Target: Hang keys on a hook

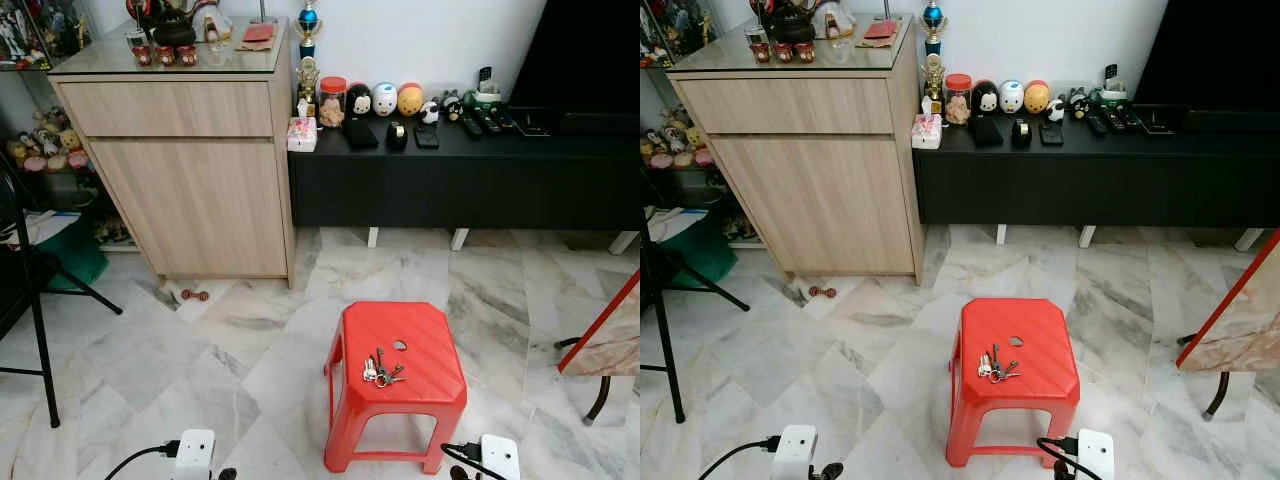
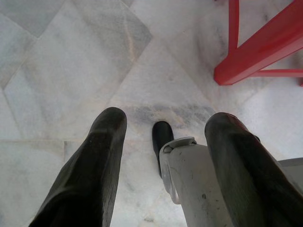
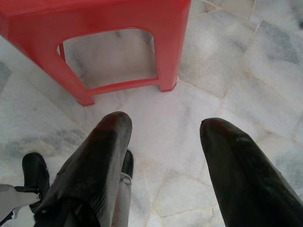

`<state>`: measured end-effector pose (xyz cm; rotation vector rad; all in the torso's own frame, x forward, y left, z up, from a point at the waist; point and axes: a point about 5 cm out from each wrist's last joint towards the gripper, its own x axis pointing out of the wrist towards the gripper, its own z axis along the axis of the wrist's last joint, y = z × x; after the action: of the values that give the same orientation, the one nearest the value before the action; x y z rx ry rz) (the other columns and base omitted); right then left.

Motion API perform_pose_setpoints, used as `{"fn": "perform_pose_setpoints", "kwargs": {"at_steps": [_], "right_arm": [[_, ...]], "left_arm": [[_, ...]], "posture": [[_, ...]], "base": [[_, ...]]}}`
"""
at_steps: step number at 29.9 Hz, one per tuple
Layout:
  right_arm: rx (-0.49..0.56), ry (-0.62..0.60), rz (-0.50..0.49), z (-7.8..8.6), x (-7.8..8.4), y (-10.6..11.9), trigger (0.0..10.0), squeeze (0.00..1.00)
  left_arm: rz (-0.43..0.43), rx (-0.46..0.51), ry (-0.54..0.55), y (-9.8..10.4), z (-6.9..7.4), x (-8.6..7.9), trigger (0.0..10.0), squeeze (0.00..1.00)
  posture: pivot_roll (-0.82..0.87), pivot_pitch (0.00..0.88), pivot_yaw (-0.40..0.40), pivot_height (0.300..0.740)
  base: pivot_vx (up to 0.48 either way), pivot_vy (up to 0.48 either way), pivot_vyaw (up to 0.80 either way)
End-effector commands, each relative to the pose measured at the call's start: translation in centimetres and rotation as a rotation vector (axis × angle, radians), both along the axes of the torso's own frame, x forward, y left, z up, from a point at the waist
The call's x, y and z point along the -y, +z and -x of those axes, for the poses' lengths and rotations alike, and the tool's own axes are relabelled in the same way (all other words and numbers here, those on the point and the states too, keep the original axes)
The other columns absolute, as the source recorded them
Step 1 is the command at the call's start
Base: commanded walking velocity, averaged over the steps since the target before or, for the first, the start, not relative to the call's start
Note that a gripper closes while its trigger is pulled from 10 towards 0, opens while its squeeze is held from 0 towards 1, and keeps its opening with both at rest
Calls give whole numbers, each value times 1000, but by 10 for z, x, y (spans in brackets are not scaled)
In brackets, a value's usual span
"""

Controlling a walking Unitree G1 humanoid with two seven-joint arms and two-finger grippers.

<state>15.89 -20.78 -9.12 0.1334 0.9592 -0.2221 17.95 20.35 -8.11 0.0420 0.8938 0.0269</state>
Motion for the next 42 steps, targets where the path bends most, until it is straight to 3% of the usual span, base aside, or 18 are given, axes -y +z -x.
{"fn": "perform_pose_setpoints", "kwargs": {"at_steps": [1,11,15,42], "right_arm": [[23,27,-73,-7,-9,1,10000,0],[23,27,-70,-6,-8,1,10000,0],[25,7,-93,1,-7,-1,10000,0],[31,8,-100,-1,-7,0,10000,0]], "left_arm": [[6,-16,27,2,-6,-1,10000,0],[6,-16,26,2,-6,-1,10000,0],[1,-8,31,3,-9,-3,10000,0],[9,-12,51,3,-8,-1,10000,0]], "posture": [[-32,0,-23,740],[-32,0,-23,740],[-19,0,-25,740],[-10,0,-34,740]], "base": [[0,0,0],[0,0,0],[0,0,0],[0,0,0]]}}
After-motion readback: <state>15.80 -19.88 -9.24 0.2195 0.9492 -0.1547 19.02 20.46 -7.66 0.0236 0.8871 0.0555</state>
